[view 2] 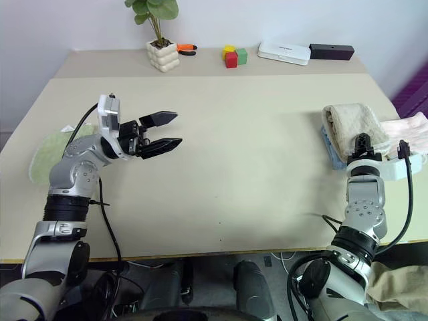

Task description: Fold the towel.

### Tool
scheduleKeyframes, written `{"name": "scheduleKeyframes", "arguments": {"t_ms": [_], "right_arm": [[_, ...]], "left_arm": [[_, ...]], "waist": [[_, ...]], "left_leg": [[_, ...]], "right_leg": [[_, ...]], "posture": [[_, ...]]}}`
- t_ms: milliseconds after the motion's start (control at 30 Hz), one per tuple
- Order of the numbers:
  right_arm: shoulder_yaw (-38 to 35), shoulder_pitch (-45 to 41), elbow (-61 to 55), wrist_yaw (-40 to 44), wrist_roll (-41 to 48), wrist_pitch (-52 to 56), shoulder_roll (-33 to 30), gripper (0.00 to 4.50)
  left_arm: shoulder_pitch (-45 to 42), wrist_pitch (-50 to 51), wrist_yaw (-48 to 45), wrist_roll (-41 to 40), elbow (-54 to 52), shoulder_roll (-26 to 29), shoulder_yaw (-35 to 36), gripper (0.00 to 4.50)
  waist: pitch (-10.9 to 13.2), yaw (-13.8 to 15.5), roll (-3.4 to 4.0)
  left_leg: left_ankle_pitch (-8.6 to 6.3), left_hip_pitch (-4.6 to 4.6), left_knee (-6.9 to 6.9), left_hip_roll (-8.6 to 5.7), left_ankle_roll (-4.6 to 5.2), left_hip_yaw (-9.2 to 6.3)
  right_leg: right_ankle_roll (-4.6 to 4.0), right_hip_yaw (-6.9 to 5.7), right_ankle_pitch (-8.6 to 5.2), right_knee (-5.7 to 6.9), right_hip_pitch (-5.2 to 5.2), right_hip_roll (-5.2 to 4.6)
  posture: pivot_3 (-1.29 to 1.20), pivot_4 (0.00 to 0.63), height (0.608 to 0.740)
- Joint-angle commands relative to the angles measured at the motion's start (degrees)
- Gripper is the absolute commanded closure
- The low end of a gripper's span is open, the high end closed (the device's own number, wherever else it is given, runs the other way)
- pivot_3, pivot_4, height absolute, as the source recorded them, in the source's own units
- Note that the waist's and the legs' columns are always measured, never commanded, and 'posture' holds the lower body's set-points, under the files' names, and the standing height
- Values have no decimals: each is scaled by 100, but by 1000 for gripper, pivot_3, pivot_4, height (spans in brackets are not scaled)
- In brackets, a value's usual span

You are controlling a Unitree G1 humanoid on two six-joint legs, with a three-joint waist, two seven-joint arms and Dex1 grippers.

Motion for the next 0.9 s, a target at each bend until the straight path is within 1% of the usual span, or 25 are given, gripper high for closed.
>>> {"name": "scheduleKeyframes", "arguments": {"t_ms": [33,200,267,500,600,633,700,767,833,900], "right_arm": [[67,38,-395,-7,-265,-335,-142,60],[333,141,-598,6,-715,-599,-165,60],[392,176,-637,-153,-1036,-751,-242,60],[869,347,-803,-757,-2796,-1262,-924,60],[1020,269,-727,-641,-2995,-1397,-1031,60],[1117,140,-834,-297,-2711,-1386,-963,60],[1907,-143,-1291,1145,-1924,-829,-867,60],[2321,-95,-1616,2053,-1384,-314,-833,60],[2654,222,-1791,2771,-1368,-203,-981,60],[2838,372,-1854,3173,-1478,-225,-1116,60]], "left_arm": [[-25,-51,-5,-47,-183,8,64,0],[-44,-51,-10,-54,-173,-13,58,0],[-57,-71,-15,-43,-156,-21,56,0],[-88,-98,-19,-21,-114,20,82,0],[-67,-89,-5,-27,-162,25,83,0],[-56,-78,9,-34,-179,37,95,0],[8,-105,25,-12,-188,114,148,0],[48,-164,44,28,-142,179,179,0],[112,-284,21,115,2,307,230,0],[152,-385,14,182,75,379,240,0]], "waist": [[0,-3,0],[0,-2,0],[0,5,0],[0,4,1],[0,2,1],[0,-11,1],[2,-65,4],[4,-158,8],[4,-141,7],[4,-55,6]], "left_leg": [[0,0,0,0,0,0],[0,0,1,0,0,0],[0,0,2,0,0,0],[0,0,3,-2,-1,0],[0,1,3,-2,-1,0],[0,2,3,-2,-1,0],[0,5,3,-1,-1,1],[0,16,1,2,0,5],[0,23,-3,6,0,-5],[0,21,-3,7,0,-13]], "right_leg": [[0,0,0,1,0,0],[0,0,0,1,0,0],[0,0,0,3,0,0],[0,1,0,3,-1,-2],[-1,1,-1,4,-1,0],[-1,2,-1,4,-1,1],[0,5,0,5,0,3],[0,15,-1,19,0,8],[-2,12,-9,34,2,15],[-4,6,-19,36,5,16]], "posture": [[0,150,735],[0,150,735],[0,150,735],[0,150,735],[0,150,735],[0,150,735],[0,150,735],[0,150,735],[0,150,735],[0,150,735]]}}
